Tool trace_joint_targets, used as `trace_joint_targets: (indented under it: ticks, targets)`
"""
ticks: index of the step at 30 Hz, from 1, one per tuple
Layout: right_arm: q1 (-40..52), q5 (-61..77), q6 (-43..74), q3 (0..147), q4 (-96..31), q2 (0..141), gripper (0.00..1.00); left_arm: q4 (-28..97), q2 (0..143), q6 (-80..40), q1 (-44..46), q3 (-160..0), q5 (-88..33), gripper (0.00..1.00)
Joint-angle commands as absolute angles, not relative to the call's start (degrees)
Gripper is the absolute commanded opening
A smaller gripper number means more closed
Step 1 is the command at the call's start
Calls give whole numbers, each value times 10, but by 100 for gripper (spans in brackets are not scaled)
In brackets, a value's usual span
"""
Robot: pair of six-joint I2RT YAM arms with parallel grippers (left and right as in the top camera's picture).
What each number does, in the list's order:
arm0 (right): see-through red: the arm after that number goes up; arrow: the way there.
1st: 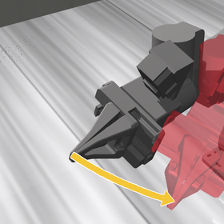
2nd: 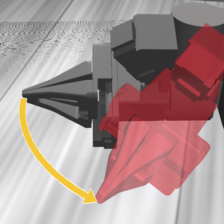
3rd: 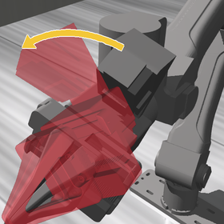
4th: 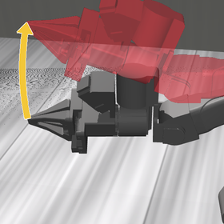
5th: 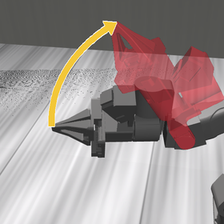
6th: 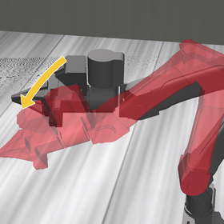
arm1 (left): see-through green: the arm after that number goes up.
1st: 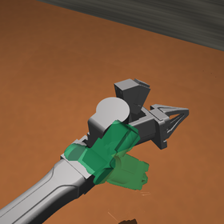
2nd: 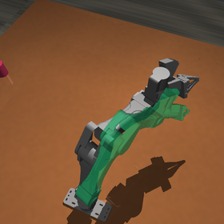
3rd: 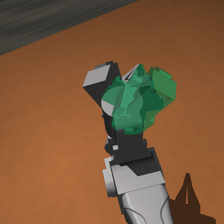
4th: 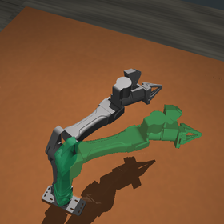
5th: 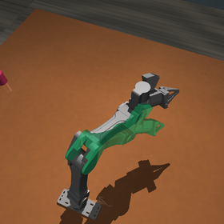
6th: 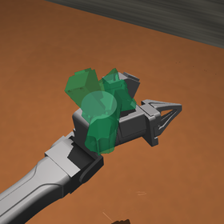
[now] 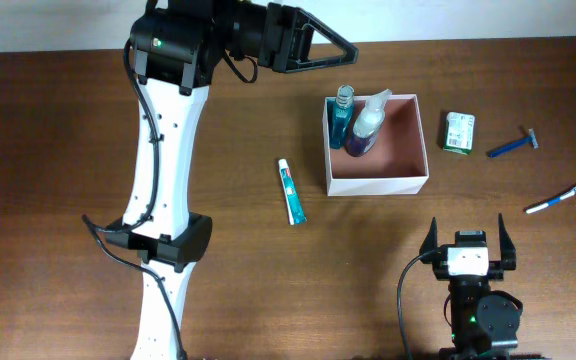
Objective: Pack container
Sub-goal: 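Release the soap bottle and raise the left gripper away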
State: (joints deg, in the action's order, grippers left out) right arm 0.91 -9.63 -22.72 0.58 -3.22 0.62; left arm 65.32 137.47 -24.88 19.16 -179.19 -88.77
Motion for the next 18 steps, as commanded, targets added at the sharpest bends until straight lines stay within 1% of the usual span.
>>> trace_joint_targets:
  ticks: [1,6,9,14,16,18]
  targets:
    - [15,-106,-227,3,-37,2,99,651,1366,-264,191,-1798,-902,70]
    - [15,-106,-227,3,-37,2,99,651,1366,-263,191,-1798,-900,70]
    - [15,-106,-227,3,-37,2,99,652,1366,-264,190,-1798,-870,69]
    - [15,-106,-227,3,-37,2,99,665,1366,-263,189,-1798,-743,68]
    - [15,-106,-227,3,-37,2,99,696,1366,-258,185,-1798,-661,68]
    - [15,-106,-227,3,-37,2,99,748,1366,-231,180,-1798,-547,68]
